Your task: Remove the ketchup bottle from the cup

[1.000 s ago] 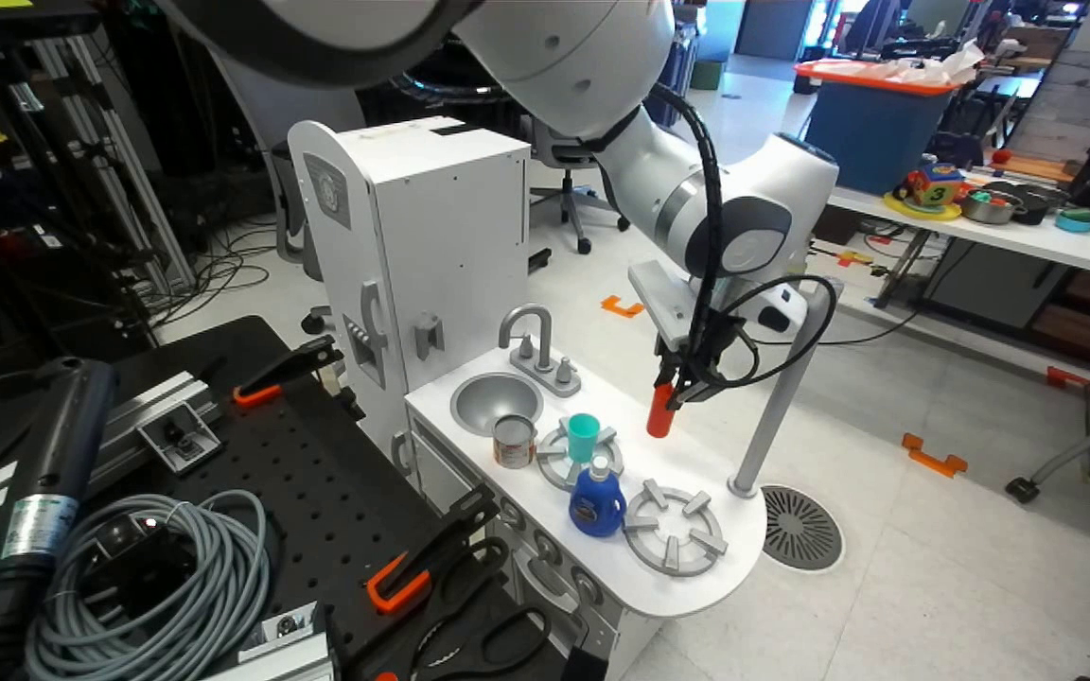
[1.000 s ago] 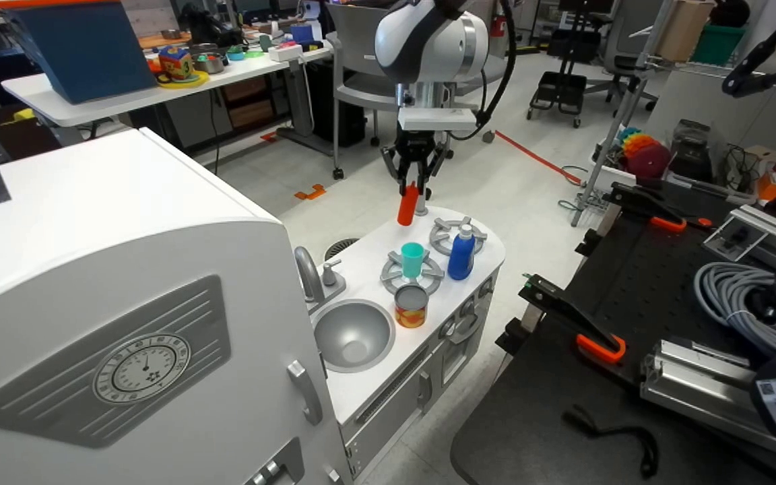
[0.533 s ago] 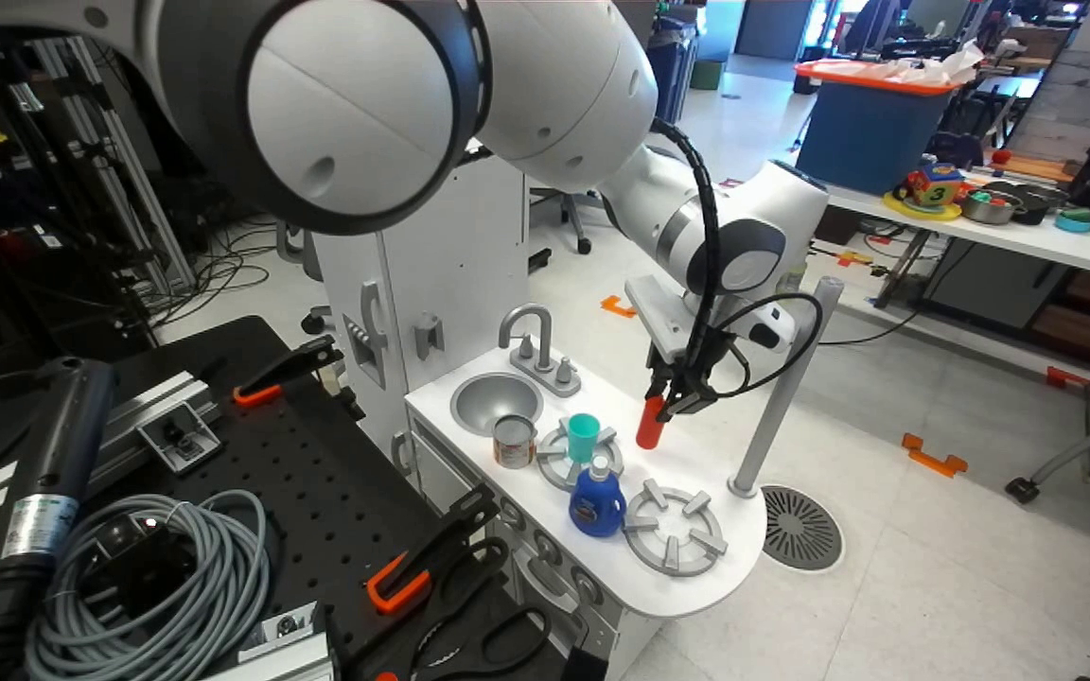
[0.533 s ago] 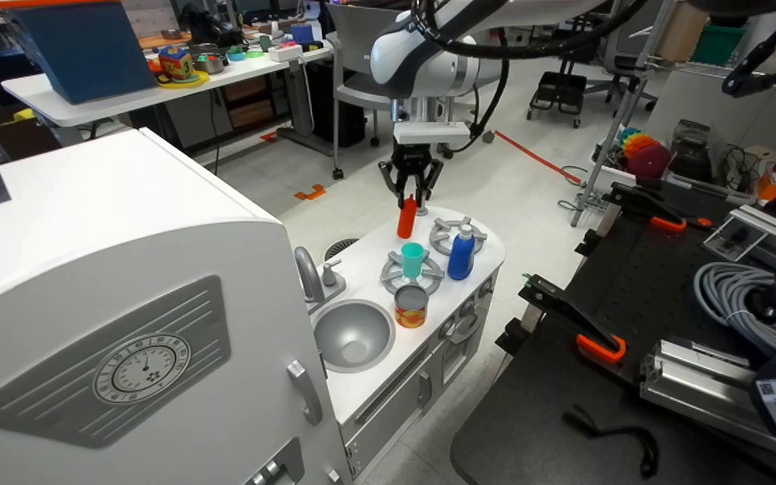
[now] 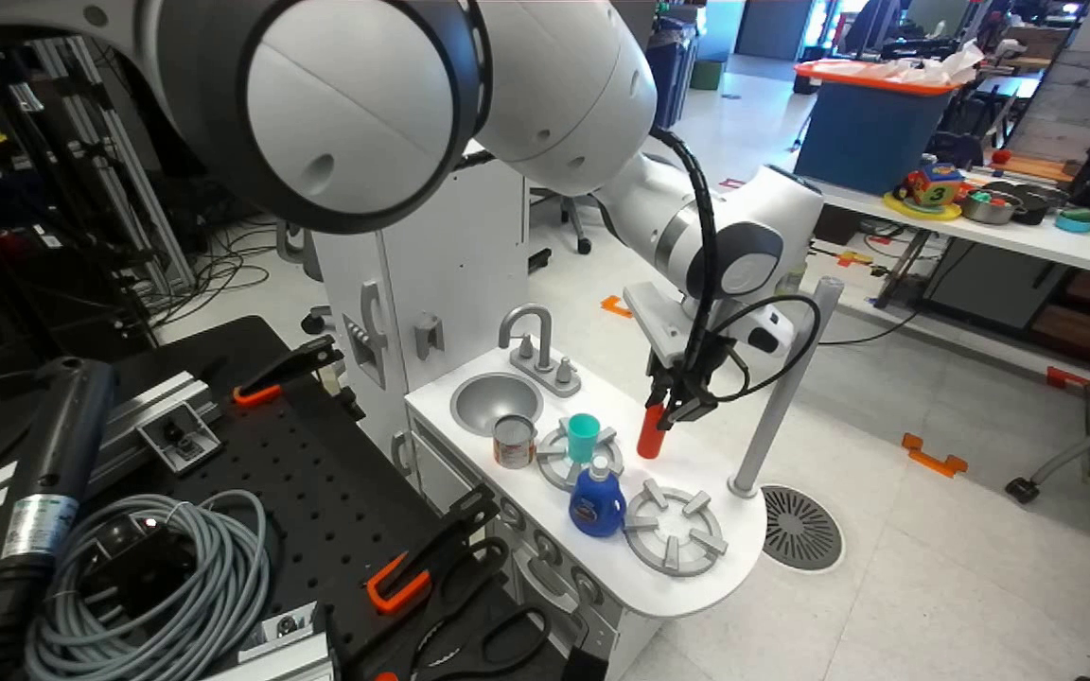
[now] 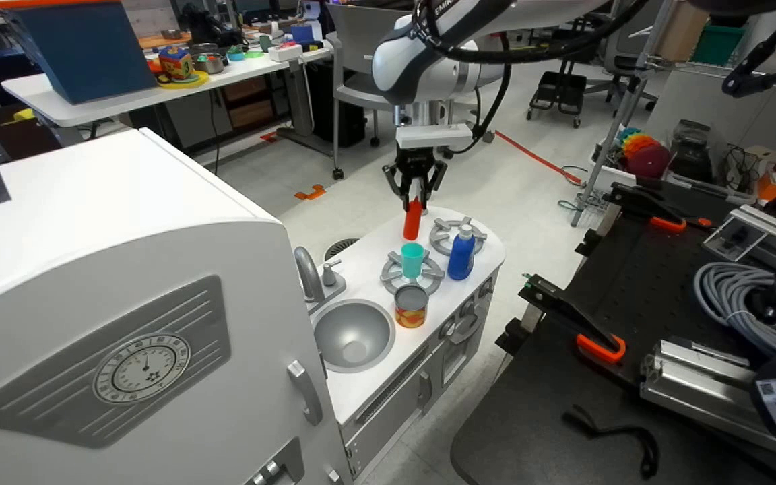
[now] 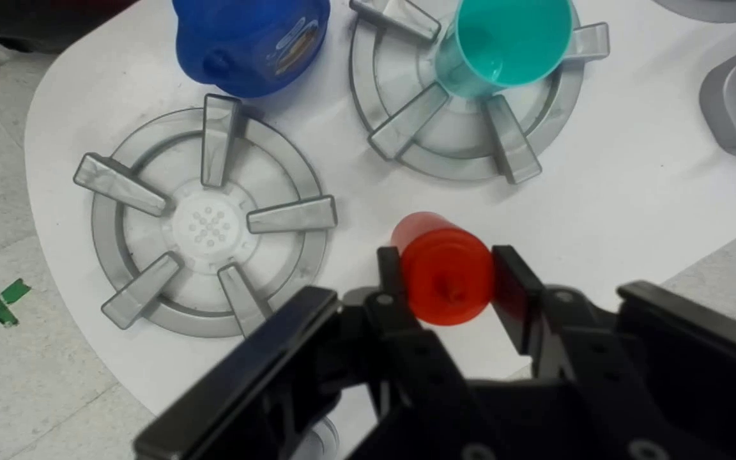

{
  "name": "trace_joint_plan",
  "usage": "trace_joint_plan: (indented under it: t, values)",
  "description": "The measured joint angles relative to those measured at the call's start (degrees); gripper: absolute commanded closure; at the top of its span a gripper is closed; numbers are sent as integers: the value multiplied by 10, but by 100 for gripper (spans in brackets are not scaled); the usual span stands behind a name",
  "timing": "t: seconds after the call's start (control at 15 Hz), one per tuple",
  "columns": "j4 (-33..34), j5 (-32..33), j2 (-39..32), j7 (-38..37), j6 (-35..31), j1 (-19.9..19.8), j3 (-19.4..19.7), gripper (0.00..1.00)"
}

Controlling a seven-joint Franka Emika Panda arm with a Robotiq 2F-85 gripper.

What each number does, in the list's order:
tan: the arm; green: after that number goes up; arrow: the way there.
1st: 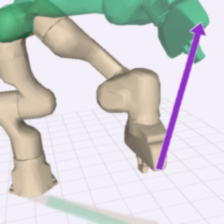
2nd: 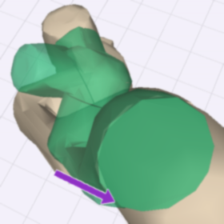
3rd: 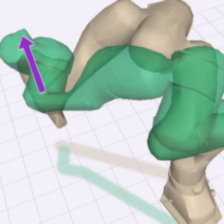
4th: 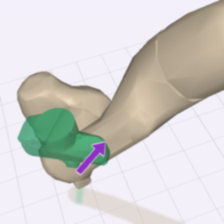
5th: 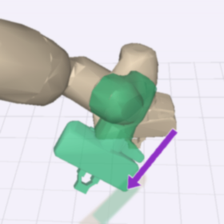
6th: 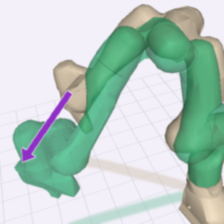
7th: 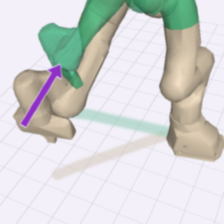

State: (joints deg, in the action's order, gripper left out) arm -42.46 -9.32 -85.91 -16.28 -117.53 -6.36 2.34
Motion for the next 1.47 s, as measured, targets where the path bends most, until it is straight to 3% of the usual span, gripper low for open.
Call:
trace_joint_plan:
  t: [1.47]
  values:
    - [-25, 29, 0, -77, 25, 12, 12, 87]
